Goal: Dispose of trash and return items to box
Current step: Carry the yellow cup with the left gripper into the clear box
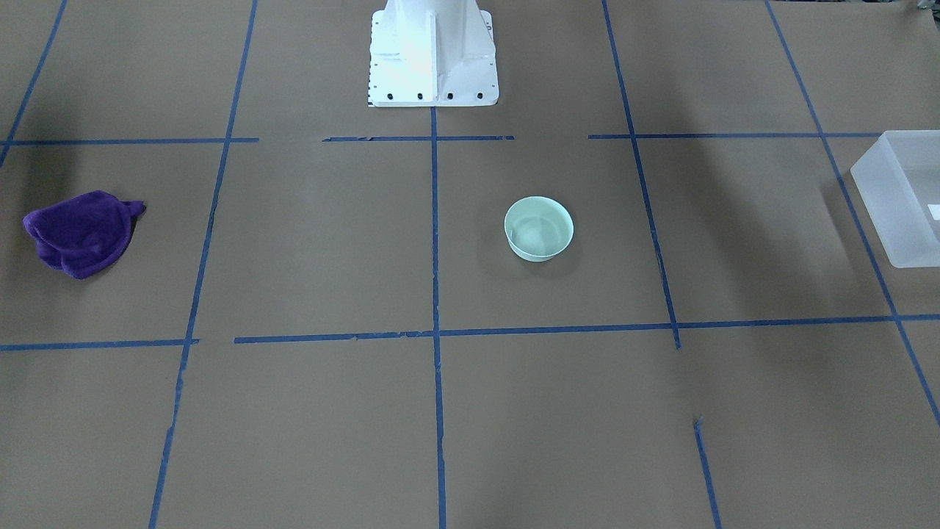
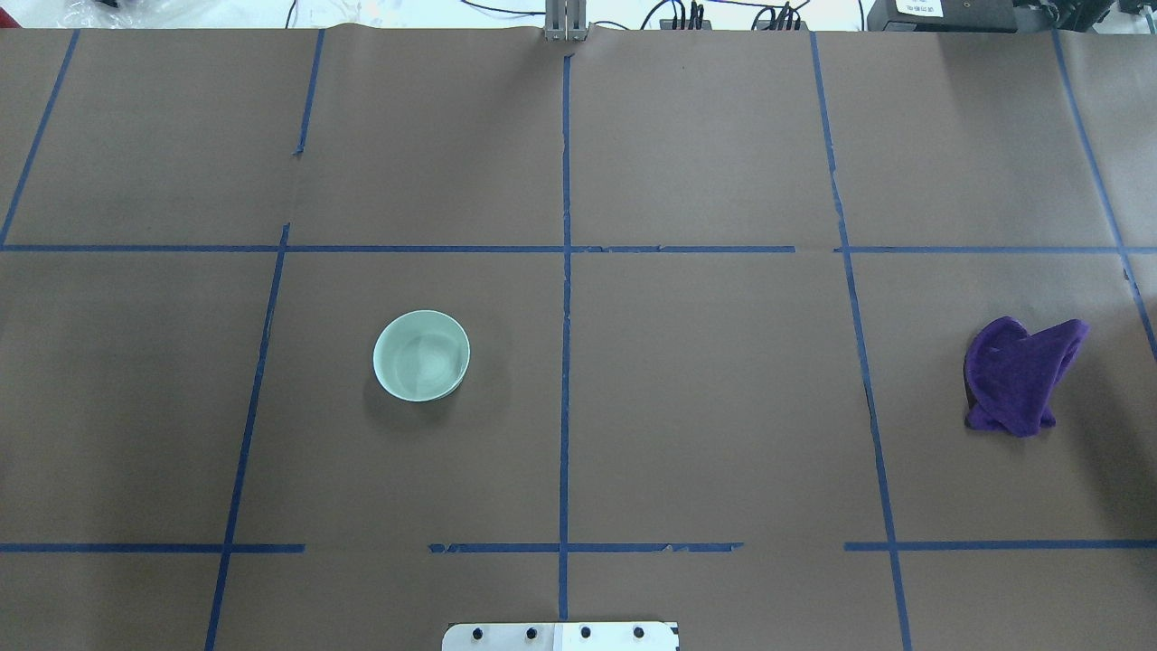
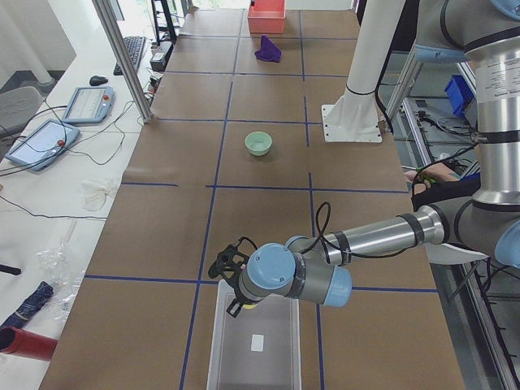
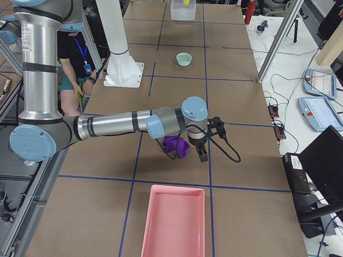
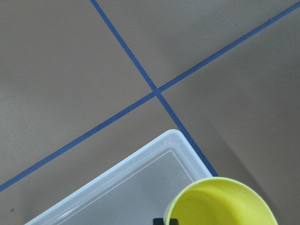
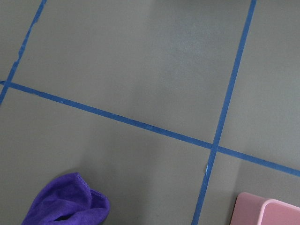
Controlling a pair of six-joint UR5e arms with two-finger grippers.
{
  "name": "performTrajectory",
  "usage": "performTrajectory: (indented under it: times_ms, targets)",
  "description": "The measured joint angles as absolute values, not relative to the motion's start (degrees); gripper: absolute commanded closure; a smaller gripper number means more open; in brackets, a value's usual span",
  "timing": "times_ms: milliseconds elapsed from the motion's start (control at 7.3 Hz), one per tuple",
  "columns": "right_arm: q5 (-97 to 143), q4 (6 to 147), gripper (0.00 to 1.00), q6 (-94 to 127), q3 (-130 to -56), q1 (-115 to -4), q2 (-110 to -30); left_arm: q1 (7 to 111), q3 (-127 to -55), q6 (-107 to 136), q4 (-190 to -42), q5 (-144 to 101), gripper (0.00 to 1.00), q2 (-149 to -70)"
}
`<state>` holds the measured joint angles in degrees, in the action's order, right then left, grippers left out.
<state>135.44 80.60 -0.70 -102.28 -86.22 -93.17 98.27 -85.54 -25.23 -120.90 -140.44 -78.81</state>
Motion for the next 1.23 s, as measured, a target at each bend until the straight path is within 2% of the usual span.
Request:
performTrajectory:
  times_ms: [274,548,685,821,958,1232]
  targets:
    - [135.4,80.6,0.00,-0.7,-102.1,-86.2,-93.0,97.1,-80.4,-21.5,-129.3,-140.4,1.00,-78.1]
    - [135.4,80.6,0.00,-0.7,-102.1,-86.2,-93.0,93.8,-78.8,-20.6,-131.8,-140.9,0.99,-77.6]
    - [135.4,80.6,0.00,-0.7,-102.1,-86.2,-93.0,92.3,-78.6,-20.6,-132.5,-140.9,0.85,-77.3]
    - [135.4,80.6,0.00,-0.7,-102.0,-86.2,-93.0,91.2,-78.5,-20.6,-133.7,-141.0,0.59,-76.3]
    - [135.4,80.5,0.00,-0.6,-102.0,-86.2,-93.0,90.2,-78.4,-20.7,-135.1,-141.0,0.43,-75.4]
    - [135.5,80.5,0.00,-0.6,-102.0,-86.2,-92.5,89.2,-78.3,-20.7,-137.1,-141.0,0.37,-74.6]
